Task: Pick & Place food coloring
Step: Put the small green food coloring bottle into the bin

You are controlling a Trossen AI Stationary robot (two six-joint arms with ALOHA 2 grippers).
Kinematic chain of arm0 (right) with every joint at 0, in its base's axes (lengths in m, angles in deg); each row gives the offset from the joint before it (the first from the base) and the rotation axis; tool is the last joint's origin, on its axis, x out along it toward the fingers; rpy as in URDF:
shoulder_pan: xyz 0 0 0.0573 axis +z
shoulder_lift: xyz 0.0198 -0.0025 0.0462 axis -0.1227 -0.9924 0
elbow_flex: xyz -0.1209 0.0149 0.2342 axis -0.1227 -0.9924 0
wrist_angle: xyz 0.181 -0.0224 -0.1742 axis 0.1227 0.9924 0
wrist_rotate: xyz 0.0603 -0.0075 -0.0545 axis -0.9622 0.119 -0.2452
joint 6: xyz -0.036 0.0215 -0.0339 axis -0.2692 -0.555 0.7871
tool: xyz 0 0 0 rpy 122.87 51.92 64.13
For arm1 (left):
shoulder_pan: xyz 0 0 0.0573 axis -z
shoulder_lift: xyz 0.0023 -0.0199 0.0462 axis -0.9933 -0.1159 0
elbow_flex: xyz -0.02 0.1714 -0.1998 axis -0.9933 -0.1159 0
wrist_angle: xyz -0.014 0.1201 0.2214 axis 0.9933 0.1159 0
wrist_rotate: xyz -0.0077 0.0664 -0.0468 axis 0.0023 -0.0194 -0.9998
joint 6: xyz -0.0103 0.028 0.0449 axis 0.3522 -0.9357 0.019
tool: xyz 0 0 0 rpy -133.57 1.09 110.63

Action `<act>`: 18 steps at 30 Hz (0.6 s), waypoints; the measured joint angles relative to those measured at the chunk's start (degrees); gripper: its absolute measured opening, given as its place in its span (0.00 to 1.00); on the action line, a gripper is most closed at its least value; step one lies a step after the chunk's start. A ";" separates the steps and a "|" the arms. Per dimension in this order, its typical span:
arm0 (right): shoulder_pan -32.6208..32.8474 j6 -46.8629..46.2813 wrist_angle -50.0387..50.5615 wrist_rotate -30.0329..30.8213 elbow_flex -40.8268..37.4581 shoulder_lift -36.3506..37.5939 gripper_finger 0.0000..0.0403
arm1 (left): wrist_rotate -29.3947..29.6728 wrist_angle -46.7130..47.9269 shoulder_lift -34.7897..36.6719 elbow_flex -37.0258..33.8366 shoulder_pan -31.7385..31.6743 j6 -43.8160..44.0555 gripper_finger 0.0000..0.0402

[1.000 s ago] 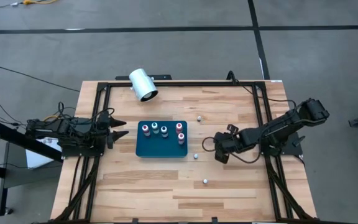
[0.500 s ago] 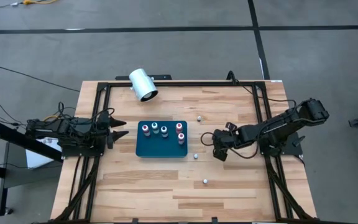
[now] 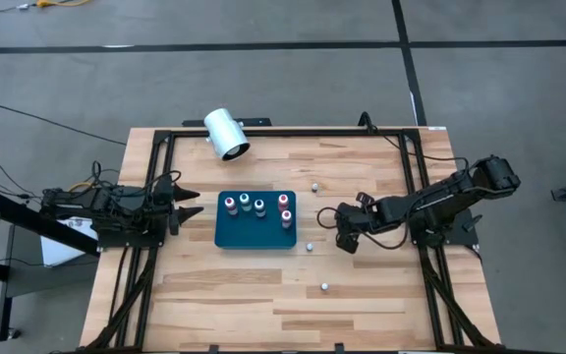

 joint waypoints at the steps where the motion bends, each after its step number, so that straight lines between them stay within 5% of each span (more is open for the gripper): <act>1: 0.00 0.00 0.00 0.01 0.00 0.00 0.19 | 0.00 0.00 0.00 0.00 0.00 0.00 0.62; 18: 0.42 -1.53 -0.22 -1.37 -1.57 0.09 0.22 | 0.00 0.92 0.00 0.00 0.01 0.00 0.62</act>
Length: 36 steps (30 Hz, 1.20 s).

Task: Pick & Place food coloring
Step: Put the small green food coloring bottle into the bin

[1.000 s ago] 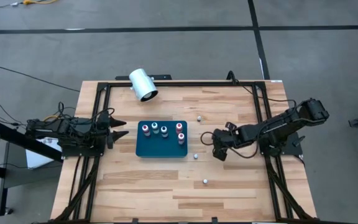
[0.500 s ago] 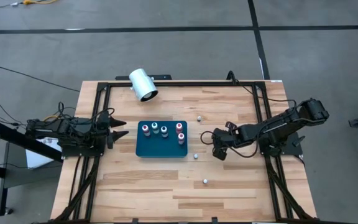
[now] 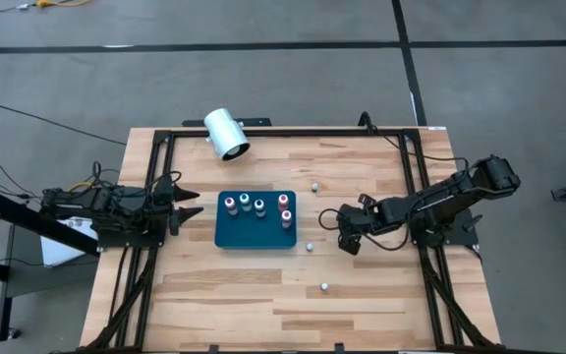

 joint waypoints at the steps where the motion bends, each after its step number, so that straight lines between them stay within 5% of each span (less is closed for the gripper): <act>1: 0.00 0.00 0.00 0.00 0.00 0.00 0.22 | 0.00 -0.01 0.00 0.00 0.00 0.00 0.62; 17: -0.33 -0.44 -0.90 -0.44 -0.04 0.20 0.16 | 0.00 -0.11 0.00 0.00 0.01 0.02 0.62; 36: -3.44 3.96 -1.60 -8.07 5.74 0.42 0.16 | 0.00 -0.11 0.00 0.00 0.01 0.20 0.62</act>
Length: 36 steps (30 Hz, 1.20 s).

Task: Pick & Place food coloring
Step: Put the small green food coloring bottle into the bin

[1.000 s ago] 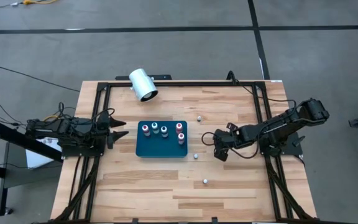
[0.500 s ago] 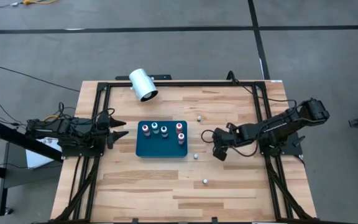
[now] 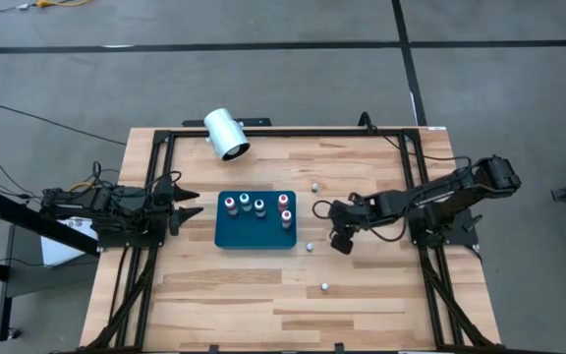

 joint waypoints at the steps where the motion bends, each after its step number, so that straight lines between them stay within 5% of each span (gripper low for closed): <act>1: -0.13 0.66 0.08 -0.28 0.72 0.00 0.16 | 0.00 0.00 0.00 0.00 0.00 0.02 0.62; 18: -4.49 15.08 0.13 -16.32 13.84 0.04 0.16 | 0.00 -0.02 0.00 0.00 0.00 0.46 0.62; 36: -5.19 21.99 -3.40 -18.62 22.78 0.04 0.16 | -0.02 0.00 0.00 0.00 0.00 0.75 0.62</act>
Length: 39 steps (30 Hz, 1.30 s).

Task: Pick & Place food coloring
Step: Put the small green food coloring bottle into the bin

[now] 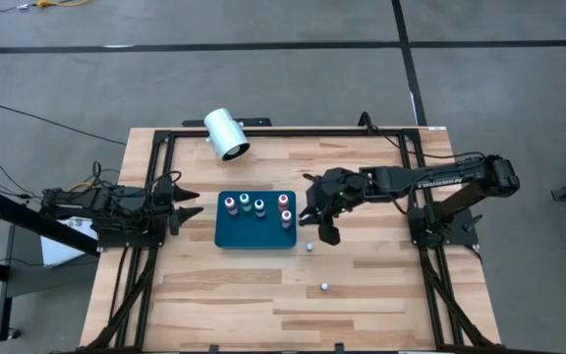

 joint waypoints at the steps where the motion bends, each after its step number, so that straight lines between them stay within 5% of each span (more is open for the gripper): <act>1: 0.15 -0.04 -0.52 0.43 0.02 0.00 0.16 | 0.00 0.01 0.00 0.00 0.00 0.55 0.62; 15: 6.86 -0.54 -1.30 15.31 6.01 -3.20 0.16 | -6.05 -0.05 1.74 0.00 0.00 4.26 0.62; 32: 7.91 -2.68 10.42 18.50 38.86 -29.79 0.16 | -10.27 -1.88 1.97 0.00 0.00 5.73 0.62; 39: 7.92 -9.18 10.05 21.98 43.74 -36.98 0.16 | -11.04 -1.51 1.99 0.00 0.02 5.50 0.62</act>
